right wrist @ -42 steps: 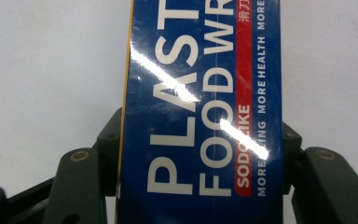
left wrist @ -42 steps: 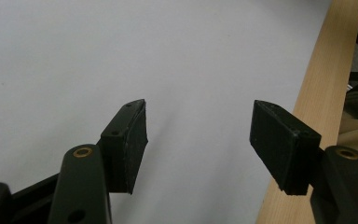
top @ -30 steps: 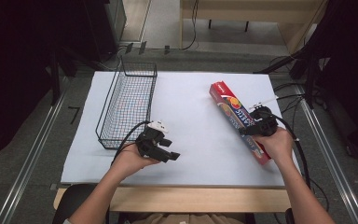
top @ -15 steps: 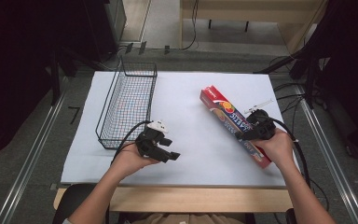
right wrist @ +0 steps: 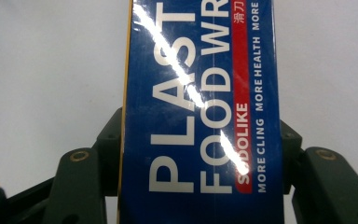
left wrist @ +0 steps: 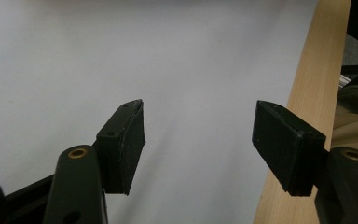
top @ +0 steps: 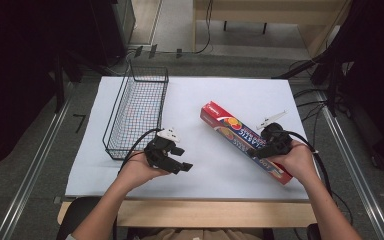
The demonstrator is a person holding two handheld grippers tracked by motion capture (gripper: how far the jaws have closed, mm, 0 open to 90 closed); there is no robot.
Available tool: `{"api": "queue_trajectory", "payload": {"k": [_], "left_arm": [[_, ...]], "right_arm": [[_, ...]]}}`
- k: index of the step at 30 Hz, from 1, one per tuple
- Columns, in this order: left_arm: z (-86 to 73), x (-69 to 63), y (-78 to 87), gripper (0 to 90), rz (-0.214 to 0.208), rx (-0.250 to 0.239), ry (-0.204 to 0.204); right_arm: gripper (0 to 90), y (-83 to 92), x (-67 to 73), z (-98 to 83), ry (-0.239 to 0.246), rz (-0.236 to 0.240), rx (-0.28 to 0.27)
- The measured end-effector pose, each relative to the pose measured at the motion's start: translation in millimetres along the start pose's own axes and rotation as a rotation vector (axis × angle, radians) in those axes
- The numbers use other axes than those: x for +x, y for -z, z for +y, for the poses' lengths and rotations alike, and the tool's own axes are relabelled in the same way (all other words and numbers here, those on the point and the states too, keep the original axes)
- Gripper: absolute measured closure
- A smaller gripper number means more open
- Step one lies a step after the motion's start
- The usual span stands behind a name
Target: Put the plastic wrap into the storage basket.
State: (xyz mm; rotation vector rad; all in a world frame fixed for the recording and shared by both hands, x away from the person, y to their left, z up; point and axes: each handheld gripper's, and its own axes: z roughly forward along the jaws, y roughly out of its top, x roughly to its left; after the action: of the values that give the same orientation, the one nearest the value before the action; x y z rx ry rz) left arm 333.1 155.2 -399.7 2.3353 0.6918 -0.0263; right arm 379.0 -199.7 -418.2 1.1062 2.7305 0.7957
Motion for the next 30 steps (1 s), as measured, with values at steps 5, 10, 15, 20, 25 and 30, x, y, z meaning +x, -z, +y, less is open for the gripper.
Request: {"api": "queue_trajectory", "payload": {"k": [5,10,15,20,25,30], "left_arm": [[-0.2,2.7,5.2,34.8,0.010,-0.010,0.001],[1.0,2.5,11.5,34.9,0.013,-0.022,-0.009],[1.6,2.5,14.2,34.8,0.011,-0.033,-0.012],[3.3,-0.7,13.1,34.1,0.009,-0.022,-0.037],[7.2,-3.3,13.9,33.1,-0.008,-0.014,-0.054],[10.8,-6.4,16.2,30.5,-0.010,-0.019,-0.066]], "right_arm": [[41.3,1.5,4.6,-1.6,0.065,0.014,0.010],[41.2,1.6,12.6,-0.2,0.129,0.047,0.015],[41.3,-0.1,24.6,2.8,0.198,0.079,0.031],[41.3,-5.9,36.1,6.4,0.250,0.114,0.052],[41.1,-9.8,43.9,5.8,0.303,0.150,0.063],[41.3,-13.2,55.1,6.3,0.381,0.181,0.087]]}}
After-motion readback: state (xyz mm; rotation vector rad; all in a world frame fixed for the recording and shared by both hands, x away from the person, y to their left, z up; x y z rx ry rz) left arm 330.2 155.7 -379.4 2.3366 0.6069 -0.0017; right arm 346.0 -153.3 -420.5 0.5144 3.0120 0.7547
